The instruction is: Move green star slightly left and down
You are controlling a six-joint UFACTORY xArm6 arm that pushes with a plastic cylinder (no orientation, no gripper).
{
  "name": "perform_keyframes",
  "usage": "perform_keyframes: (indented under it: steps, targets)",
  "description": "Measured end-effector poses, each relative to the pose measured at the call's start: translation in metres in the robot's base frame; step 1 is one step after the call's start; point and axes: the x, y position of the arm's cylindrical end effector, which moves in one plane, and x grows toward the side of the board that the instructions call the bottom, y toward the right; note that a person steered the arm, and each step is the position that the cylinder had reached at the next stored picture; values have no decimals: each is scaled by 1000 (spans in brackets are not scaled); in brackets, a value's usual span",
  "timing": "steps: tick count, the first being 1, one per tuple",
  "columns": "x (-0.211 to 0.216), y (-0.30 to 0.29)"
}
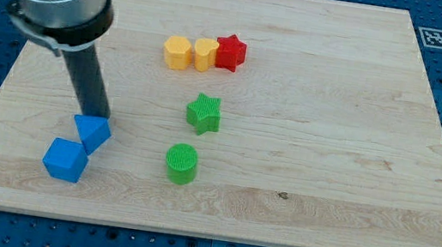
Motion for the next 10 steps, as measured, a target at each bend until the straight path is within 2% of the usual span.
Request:
perform_keyframes:
  steps: [2, 3, 5, 6, 8, 10]
  targets:
    - [10, -5]
    - [-7, -2]
    - [-64, 92]
    - [-78, 134]
    - [-74, 198]
    - [-19, 174]
